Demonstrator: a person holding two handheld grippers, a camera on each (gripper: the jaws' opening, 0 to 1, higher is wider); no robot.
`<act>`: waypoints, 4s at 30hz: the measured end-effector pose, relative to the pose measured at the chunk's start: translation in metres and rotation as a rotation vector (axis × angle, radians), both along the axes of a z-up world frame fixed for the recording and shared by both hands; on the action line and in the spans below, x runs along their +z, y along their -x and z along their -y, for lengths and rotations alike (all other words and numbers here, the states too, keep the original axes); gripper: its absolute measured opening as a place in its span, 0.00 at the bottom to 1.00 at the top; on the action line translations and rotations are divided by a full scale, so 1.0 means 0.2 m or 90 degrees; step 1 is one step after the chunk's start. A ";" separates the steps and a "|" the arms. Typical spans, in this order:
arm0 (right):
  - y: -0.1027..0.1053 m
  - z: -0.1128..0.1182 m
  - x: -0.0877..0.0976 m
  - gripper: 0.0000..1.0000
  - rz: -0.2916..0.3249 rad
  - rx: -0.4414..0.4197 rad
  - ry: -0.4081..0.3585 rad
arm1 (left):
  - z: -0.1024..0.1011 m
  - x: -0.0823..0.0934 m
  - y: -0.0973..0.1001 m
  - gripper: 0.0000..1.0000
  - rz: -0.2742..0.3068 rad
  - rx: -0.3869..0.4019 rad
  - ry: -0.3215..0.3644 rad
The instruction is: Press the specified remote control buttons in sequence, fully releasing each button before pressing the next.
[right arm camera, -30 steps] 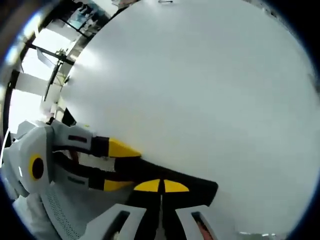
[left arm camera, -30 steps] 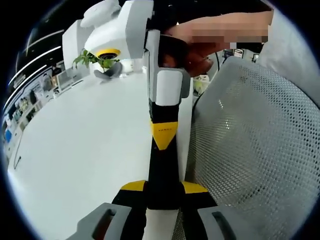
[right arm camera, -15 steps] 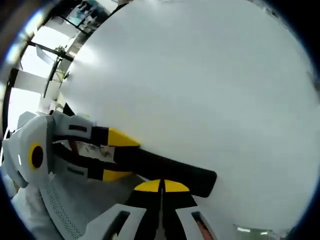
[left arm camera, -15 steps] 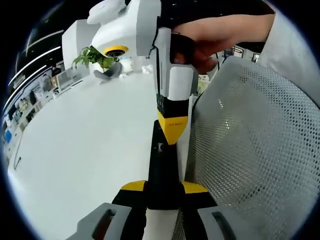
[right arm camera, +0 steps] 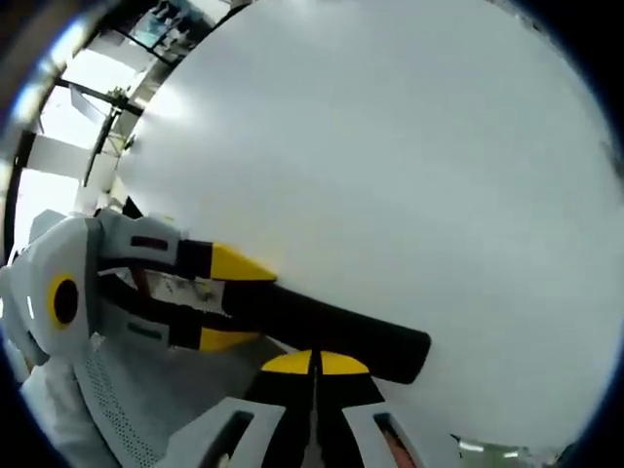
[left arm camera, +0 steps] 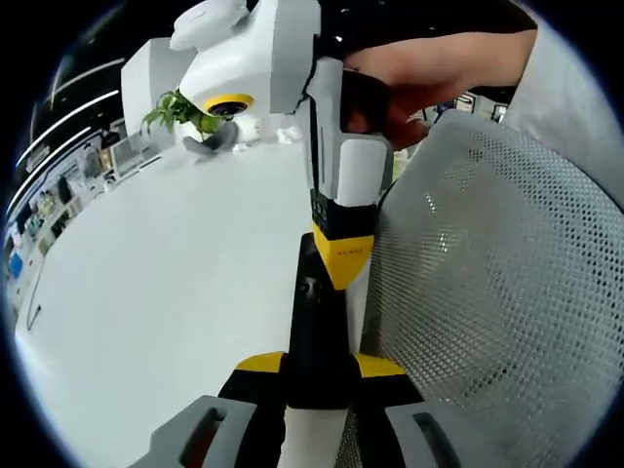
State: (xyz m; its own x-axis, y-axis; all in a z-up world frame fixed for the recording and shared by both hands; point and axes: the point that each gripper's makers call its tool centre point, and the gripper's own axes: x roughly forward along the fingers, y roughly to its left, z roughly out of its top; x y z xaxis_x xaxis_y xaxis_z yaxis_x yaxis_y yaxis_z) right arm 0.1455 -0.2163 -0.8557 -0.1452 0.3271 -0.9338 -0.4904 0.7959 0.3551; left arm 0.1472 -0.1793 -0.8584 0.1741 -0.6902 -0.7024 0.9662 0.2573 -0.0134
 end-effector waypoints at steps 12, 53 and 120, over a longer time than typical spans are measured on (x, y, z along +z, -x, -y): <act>0.01 0.01 -0.01 0.00 -0.018 0.004 0.013 | 0.00 0.00 0.00 0.25 0.000 0.000 0.001; -0.06 -0.09 0.01 0.00 -0.004 -0.094 -0.078 | 0.00 0.00 0.00 0.25 0.001 0.004 0.002; -0.05 -0.16 0.03 0.00 0.108 -0.122 -0.193 | 0.00 0.00 -0.01 0.25 0.001 0.011 0.007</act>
State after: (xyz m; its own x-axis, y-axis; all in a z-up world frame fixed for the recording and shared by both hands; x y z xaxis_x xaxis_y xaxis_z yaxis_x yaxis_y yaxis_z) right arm 0.1550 -0.1839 -0.8502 0.0934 0.5973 -0.7965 -0.4147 0.7507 0.5143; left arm 0.1486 -0.1802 -0.8587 0.1864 -0.6951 -0.6943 0.9618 0.2732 -0.0152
